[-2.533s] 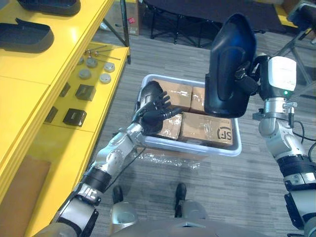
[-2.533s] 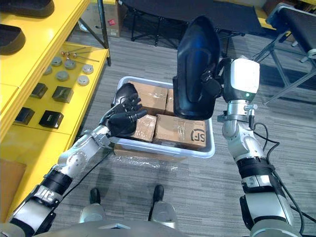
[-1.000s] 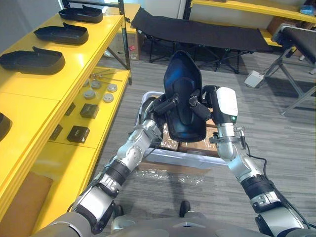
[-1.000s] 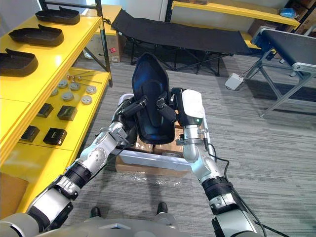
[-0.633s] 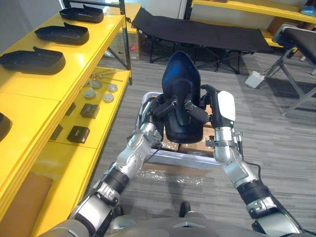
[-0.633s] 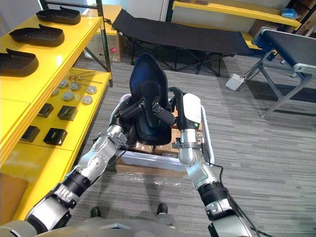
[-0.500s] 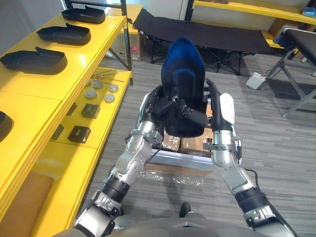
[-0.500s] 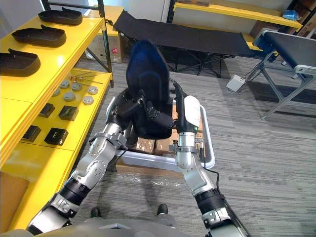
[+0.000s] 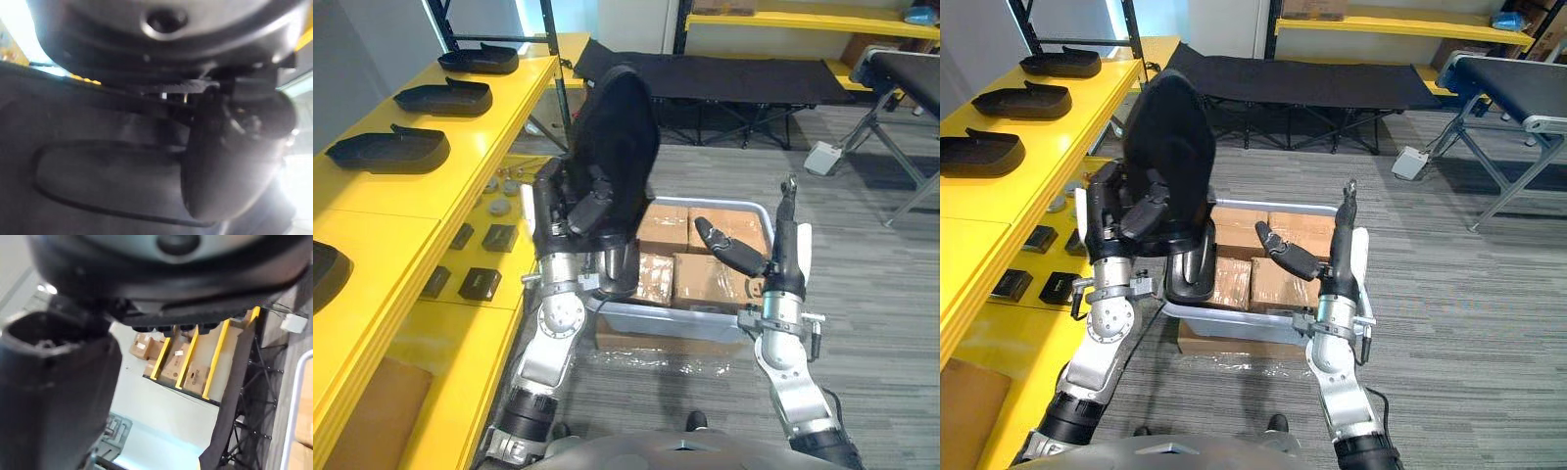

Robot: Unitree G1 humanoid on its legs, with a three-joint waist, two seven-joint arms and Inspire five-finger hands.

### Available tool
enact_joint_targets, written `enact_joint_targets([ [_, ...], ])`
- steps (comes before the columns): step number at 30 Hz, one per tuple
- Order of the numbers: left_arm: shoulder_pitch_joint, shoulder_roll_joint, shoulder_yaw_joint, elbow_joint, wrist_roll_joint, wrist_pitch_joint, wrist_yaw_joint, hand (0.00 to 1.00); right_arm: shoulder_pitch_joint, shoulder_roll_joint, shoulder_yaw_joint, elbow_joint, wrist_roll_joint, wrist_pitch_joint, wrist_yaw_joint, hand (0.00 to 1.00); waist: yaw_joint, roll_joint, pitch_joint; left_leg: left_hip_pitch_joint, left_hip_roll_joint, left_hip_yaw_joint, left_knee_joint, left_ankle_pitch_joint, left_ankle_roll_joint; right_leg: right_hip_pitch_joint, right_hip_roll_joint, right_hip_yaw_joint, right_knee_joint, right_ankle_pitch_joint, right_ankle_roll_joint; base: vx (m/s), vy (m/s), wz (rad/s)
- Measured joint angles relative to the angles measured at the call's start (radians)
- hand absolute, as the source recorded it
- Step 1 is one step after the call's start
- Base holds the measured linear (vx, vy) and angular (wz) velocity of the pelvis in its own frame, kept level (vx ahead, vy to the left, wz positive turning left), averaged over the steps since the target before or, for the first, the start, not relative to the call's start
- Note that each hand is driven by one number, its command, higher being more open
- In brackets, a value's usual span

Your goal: Walk over and take three plastic housings, then place them on the shelf

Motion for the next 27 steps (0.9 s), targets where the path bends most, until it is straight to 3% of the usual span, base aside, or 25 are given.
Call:
enact_joint_targets([
  [6, 0.071, 0.029, 0.047, -0.091, 0.023, -0.022, 0.055, 0.0, 0.097, 0.046, -0.022, 0.0, 0.212, -0.032, 0.13, 1.0, -0.007, -0.004, -0.019, -0.002, 0.0, 0.026, 0.0, -0.012, -0.003, -0.015, 0.0, 0.023, 0.0, 0.004, 0.005, 0.02, 0.005, -0.1],
  [13, 0.213, 0.015, 0.08, -0.093, -0.234, -0.054, -0.03, 0.0, 0.161, 0.082, -0.124, 0.001, 0.289, -0.032, 0.192, 1.0, -0.021, -0.001, -0.025, -0.003, -0.001, 0.031, 0.001, -0.021, -0.003, -0.017, 0.001, 0.026, -0.003, 0.004, 0.005, 0.01, 0.002, -0.02],
  [16, 0.279, 0.003, 0.136, -0.114, -0.292, -0.054, -0.073, 0.0, 0.16, 0.082, -0.124, 0.004, 0.317, -0.032, 0.219, 1.0, -0.014, 0.003, -0.026, -0.033, -0.001, -0.016, 0.007, -0.02, -0.001, -0.009, -0.001, -0.018, -0.003, 0.0, 0.005, -0.01, -0.003, 0.36],
  [18, 0.309, 0.001, 0.172, -0.142, -0.342, -0.054, -0.116, 0.0, 0.152, 0.079, -0.109, 0.014, 0.317, -0.032, 0.231, 1.0, 0.001, 0.004, -0.026, -0.045, -0.001, -0.046, 0.011, -0.016, 0.0, 0.002, -0.002, -0.048, -0.003, -0.003, 0.005, -0.02, -0.004, 0.56],
  [22, 0.386, -0.014, 0.266, -0.247, -0.437, -0.061, -0.224, 0.0, 0.063, 0.059, -0.01, 0.095, 0.306, -0.03, 0.237, 1.0, 0.069, 0.012, -0.028, -0.067, -0.004, -0.14, 0.011, -0.004, 0.005, 0.053, -0.002, -0.144, -0.003, -0.022, 0.006, -0.02, -0.009, 0.63],
  [27, 0.468, -0.024, 0.378, -0.303, -0.477, -0.083, -0.29, 0.0, -0.039, 0.032, 0.094, 0.135, 0.307, -0.022, 0.293, 1.0, 0.148, 0.029, -0.033, -0.088, -0.011, -0.224, 0.01, 0.009, 0.005, 0.088, -0.002, -0.228, 0.004, -0.045, 0.009, -0.03, -0.013, 0.53],
])
